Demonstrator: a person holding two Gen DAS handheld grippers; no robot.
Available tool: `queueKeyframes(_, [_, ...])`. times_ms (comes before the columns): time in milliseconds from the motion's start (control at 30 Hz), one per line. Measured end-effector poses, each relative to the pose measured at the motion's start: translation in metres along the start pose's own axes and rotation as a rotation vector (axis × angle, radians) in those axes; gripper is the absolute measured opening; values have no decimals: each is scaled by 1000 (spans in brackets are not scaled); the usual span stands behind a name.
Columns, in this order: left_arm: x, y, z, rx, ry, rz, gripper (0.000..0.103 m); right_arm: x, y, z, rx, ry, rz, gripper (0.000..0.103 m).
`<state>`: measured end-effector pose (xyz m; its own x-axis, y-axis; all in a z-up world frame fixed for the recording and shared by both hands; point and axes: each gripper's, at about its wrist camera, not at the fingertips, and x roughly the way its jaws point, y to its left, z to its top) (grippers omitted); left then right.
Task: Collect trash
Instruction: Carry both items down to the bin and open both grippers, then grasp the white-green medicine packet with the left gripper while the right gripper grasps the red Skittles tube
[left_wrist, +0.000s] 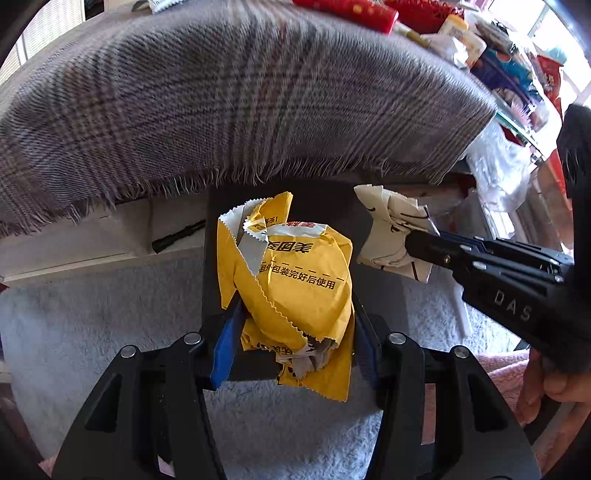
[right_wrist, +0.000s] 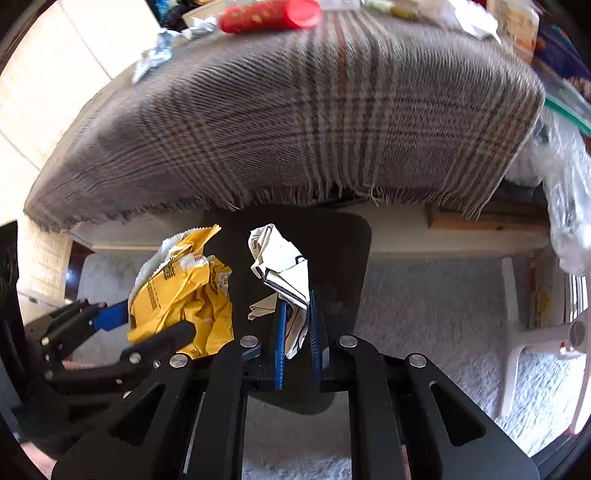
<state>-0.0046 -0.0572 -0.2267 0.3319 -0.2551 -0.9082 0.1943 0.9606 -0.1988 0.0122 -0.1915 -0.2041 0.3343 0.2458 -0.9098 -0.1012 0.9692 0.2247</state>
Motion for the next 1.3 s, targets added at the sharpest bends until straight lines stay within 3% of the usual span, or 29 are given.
queueKeyframes(233, [20,4,4,4,42,14,56,27,-4,4,21,71,2,23])
queueKeyframes(267, [20,5,4,3,38,18,62,28,-4,5,22,68,-1,29])
queueKeyframes(300, [20,6,5,4,32,21,66,27,-5,5,26,59,-8,46])
queueKeyframes(333, [20,7,5,8,31,23,69,26,-7,6,32,50,-9,56])
queueKeyframes(467, [15,15,6,-10,20,25,78,21,-10,8,44,34,-12,56])
queueKeyframes(500, [12,17,6,-14,11,25,81,18,-12,9,47,27,-19,61])
queueKeyframes(567, [2,18,5,-17,-9,15,93,7,-13,10,47,4,-32,72])
queueKeyframes(600, [-3,19,4,-17,-16,13,96,0,-14,10,48,-18,-47,83])
queueKeyframes(633, [-7,20,4,-20,-17,18,95,-5,-15,11,47,-36,-67,96])
queueKeyframes(667, [-10,21,5,-26,-15,27,95,-12,-13,12,44,-68,-98,101])
queueKeyframes(833, [-35,35,-3,-92,-36,18,95,-34,-10,13,21,-89,-86,100])
queueKeyframes(1000, [-70,48,2,-125,-85,69,95,-65,-3,23,-19,-113,-41,100])
queueKeyframes(1300, [-139,68,51,-133,-196,198,95,-118,6,67,-99,-241,-60,100])
